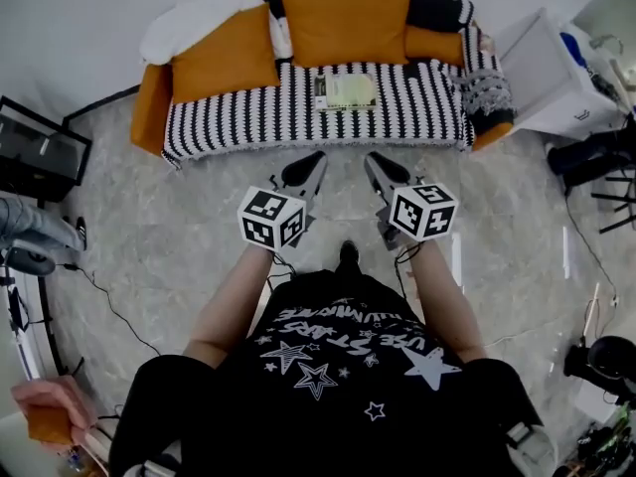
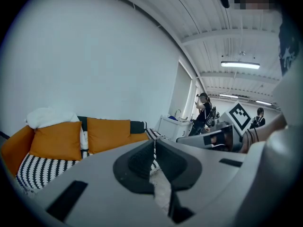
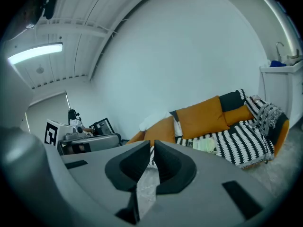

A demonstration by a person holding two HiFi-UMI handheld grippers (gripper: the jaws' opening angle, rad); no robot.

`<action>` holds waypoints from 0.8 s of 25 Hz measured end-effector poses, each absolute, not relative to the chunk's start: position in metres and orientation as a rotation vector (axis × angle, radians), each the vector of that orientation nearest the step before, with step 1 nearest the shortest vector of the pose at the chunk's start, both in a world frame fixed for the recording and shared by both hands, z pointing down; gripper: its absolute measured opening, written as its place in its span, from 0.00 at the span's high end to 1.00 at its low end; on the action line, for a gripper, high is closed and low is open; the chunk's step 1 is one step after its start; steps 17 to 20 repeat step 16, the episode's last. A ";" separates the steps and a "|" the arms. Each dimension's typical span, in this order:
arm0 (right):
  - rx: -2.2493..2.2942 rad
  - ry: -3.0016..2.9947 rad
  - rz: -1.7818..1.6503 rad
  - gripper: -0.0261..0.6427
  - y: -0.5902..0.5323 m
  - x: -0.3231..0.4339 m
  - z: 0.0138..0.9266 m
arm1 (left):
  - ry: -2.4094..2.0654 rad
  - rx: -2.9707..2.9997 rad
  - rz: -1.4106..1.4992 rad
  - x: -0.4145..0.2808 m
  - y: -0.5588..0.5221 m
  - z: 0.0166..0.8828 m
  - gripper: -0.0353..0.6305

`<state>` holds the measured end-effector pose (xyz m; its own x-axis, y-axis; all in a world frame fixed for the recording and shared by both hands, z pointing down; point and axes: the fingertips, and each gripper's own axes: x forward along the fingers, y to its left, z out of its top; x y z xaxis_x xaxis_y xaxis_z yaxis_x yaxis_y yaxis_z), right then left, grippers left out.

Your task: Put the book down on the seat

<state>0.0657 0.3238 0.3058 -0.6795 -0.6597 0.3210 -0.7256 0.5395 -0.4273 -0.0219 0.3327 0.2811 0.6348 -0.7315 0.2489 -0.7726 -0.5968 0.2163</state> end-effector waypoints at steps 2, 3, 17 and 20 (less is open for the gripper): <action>1.199 -2.647 0.811 0.90 0.330 0.065 0.304 | -1.212 2.556 0.185 -0.024 0.339 0.280 0.92; 1.200 -2.647 0.806 0.90 0.332 0.065 0.304 | -1.214 2.557 0.182 -0.024 0.341 0.280 0.92; 1.259 -2.620 0.801 0.90 0.375 0.070 0.306 | -1.176 2.571 0.170 -0.025 0.381 0.284 0.92; 1.259 -2.620 0.801 0.90 0.375 0.070 0.306 | -1.176 2.571 0.170 -0.025 0.381 0.284 0.92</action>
